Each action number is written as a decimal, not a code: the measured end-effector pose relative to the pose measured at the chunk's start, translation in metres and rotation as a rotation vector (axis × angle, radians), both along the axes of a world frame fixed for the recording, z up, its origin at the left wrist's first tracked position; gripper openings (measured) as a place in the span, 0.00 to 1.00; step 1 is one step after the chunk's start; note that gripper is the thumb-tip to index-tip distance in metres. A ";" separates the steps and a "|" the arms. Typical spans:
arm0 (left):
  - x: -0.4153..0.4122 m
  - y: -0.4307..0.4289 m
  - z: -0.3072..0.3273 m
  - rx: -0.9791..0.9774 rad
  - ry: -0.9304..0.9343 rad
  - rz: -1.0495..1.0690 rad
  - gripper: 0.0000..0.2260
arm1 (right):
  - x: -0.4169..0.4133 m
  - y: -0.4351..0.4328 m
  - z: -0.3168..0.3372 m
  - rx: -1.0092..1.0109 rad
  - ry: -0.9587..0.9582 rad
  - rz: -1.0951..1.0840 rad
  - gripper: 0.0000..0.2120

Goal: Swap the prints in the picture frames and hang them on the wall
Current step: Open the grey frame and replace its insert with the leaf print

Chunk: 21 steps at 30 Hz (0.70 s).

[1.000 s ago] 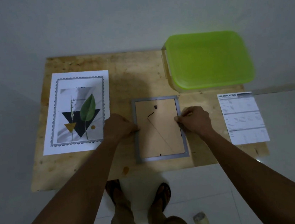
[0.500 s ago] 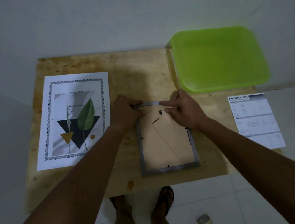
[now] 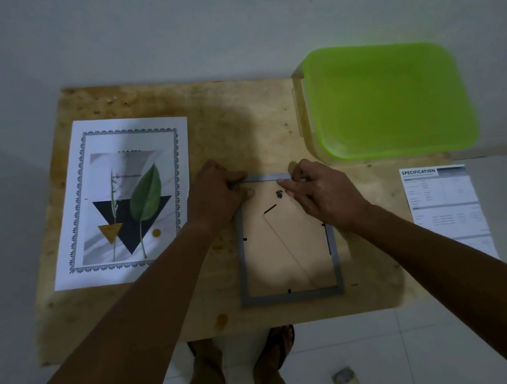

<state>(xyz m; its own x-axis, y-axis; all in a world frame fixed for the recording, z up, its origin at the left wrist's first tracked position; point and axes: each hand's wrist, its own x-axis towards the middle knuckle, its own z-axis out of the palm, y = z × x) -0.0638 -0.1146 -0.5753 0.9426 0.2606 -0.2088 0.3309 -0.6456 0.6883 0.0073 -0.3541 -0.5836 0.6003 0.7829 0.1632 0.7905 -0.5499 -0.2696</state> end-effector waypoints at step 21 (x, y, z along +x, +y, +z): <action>-0.015 0.004 -0.004 0.087 0.019 -0.208 0.31 | -0.010 -0.010 0.027 -0.544 -0.060 -0.022 0.29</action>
